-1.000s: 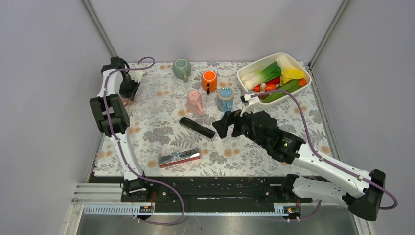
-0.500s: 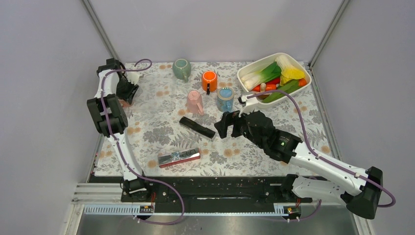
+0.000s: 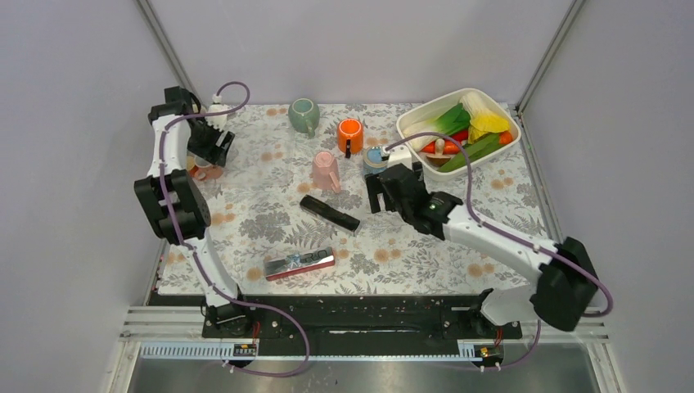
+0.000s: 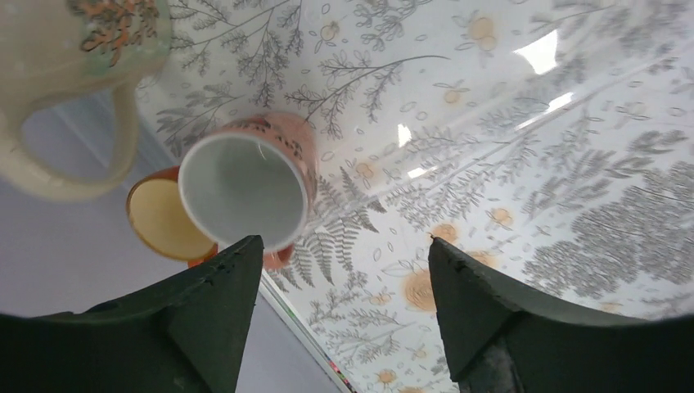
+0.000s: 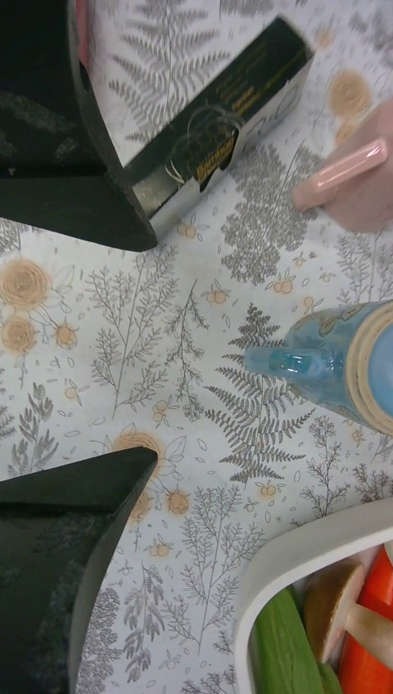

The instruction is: Turn the mug right side up

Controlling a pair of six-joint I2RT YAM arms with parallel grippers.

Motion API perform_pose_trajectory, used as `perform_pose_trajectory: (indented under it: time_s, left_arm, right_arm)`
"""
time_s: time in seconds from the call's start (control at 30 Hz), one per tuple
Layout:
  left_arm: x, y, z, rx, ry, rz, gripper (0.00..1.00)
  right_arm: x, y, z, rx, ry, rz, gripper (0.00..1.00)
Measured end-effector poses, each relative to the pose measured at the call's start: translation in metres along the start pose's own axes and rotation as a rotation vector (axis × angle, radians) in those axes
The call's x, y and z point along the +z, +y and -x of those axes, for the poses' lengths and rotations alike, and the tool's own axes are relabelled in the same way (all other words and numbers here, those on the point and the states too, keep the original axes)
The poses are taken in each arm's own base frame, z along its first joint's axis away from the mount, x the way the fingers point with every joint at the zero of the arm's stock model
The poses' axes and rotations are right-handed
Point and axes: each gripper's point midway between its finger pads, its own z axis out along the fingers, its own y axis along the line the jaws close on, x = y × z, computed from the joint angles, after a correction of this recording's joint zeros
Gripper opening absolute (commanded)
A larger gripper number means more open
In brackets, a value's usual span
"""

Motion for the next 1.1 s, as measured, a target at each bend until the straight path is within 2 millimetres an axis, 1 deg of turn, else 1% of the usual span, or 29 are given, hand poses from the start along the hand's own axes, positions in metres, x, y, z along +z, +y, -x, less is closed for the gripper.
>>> perform_pose_trajectory:
  time_s: [0.13, 0.23, 0.3, 0.4, 0.47, 0.53, 0.57, 0.67, 0.7, 0.77, 0.87, 0.93, 1.0, 1.03, 1.07, 1.1]
  left_arm:
    - [-0.041, -0.014, 0.013, 0.014, -0.094, 0.027, 0.79]
    - [-0.066, -0.029, 0.018, 0.021, -0.161, 0.031, 0.8]
    - [-0.078, -0.042, 0.019, 0.021, -0.202, 0.021, 0.8]
    - [-0.09, -0.063, 0.017, 0.014, -0.252, -0.008, 0.8]
    - [-0.094, -0.076, 0.015, 0.006, -0.282, -0.028, 0.8]
    - [-0.097, -0.089, 0.012, -0.008, -0.306, -0.055, 0.8]
    - [-0.097, -0.097, 0.01, -0.017, -0.317, -0.074, 0.8]
    - [-0.098, -0.109, 0.006, -0.032, -0.332, -0.107, 0.8]
    - [-0.097, -0.113, 0.005, -0.036, -0.336, -0.118, 0.8]
    - [-0.098, -0.119, 0.004, -0.045, -0.344, -0.135, 0.81]
    - [-0.104, -0.13, 0.005, -0.065, -0.369, -0.158, 0.83]
    - [-0.111, -0.137, 0.011, -0.086, -0.397, -0.174, 0.85]
    - [-0.12, -0.147, 0.021, -0.117, -0.436, -0.198, 0.86]
    - [-0.124, -0.153, 0.025, -0.123, -0.45, -0.211, 0.88]
    - [-0.128, -0.161, 0.029, -0.125, -0.464, -0.229, 0.9]
    - [-0.132, -0.169, 0.034, -0.125, -0.476, -0.247, 0.94]
  right_arm:
    - [0.042, 0.001, -0.018, -0.11, 0.089, -0.032, 0.9]
    - [0.076, -0.002, -0.024, -0.152, 0.137, -0.068, 0.86]
    - [0.098, -0.006, -0.027, -0.164, 0.157, -0.091, 0.83]
    - [0.12, -0.014, -0.033, -0.167, 0.18, -0.12, 0.78]
    - [0.133, -0.019, -0.035, -0.162, 0.186, -0.136, 0.73]
    - [0.146, -0.024, -0.037, -0.155, 0.189, -0.147, 0.62]
    - [0.152, -0.026, -0.037, -0.152, 0.193, -0.149, 0.49]
    - [0.167, -0.028, -0.04, -0.14, 0.204, -0.138, 0.11]
    - [0.171, -0.028, -0.04, -0.135, 0.203, -0.141, 0.0]
    - [0.174, -0.026, -0.035, -0.114, 0.184, -0.124, 0.0]
    - [0.173, -0.025, -0.036, -0.108, 0.191, -0.116, 0.0]
    - [0.168, -0.021, -0.036, -0.097, 0.198, -0.086, 0.0]
    - [0.154, -0.016, -0.037, -0.07, 0.208, -0.038, 0.0]
    - [0.145, -0.012, -0.035, -0.049, 0.207, -0.011, 0.0]
    - [0.136, -0.01, -0.032, -0.026, 0.201, 0.012, 0.0]
    - [0.123, -0.006, -0.026, 0.008, 0.184, 0.042, 0.0]
